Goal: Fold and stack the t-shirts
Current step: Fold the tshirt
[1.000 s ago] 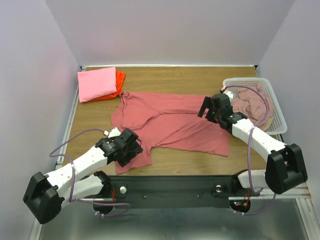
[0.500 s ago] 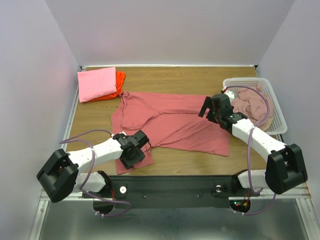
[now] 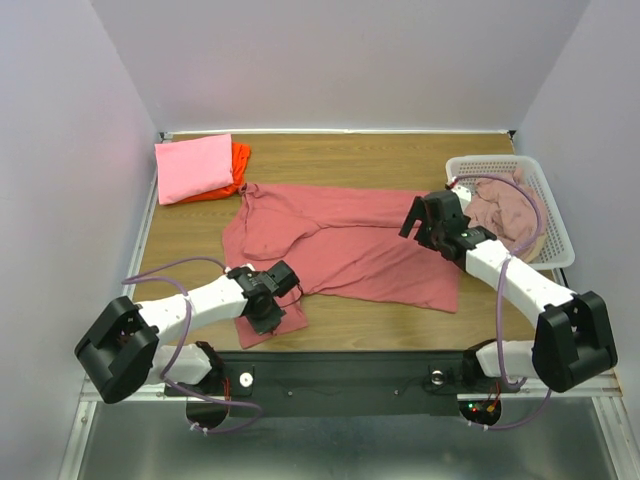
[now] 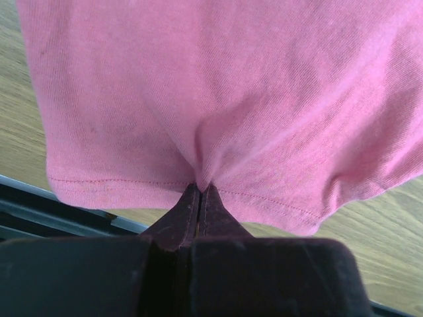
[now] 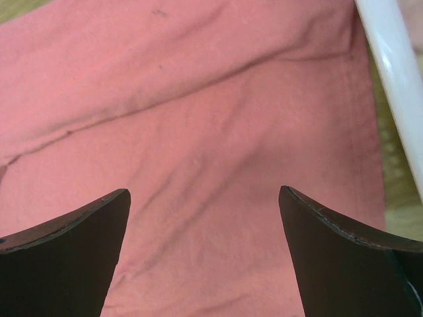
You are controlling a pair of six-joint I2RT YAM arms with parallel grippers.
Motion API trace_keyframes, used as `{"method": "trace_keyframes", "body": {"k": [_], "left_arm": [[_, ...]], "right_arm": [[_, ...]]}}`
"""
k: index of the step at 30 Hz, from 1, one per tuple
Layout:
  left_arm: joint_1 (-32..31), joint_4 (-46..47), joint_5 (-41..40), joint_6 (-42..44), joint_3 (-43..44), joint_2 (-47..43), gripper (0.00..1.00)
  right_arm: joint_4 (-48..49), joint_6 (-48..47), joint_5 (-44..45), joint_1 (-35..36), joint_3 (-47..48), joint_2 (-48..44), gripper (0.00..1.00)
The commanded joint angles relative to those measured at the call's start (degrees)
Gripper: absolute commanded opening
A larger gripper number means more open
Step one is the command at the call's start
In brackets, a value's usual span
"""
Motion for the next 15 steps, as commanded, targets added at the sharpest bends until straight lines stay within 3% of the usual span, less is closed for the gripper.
{"method": "trace_keyframes", "body": {"k": [1,10,15], "left_arm": [[-0.2,-1.29,-0.48,3.1,2.04,-0.27,0.0],[-0.2,-2.42,-4.69,10.49,6.34,2.88,0.0],[-0.2,-10.16,-9.53,9.44,9.33,4.91,0.0]], "right_arm": [[-5.52,3.94,1.9,-0.34,-2.62,-5.3,1.0],[-25.65,10.72,0.4,-0.34,-10.8,-23.14,1.0],[-28.91,17.82,-1.54,0.1,-11.06,-26.4,1.0]]}}
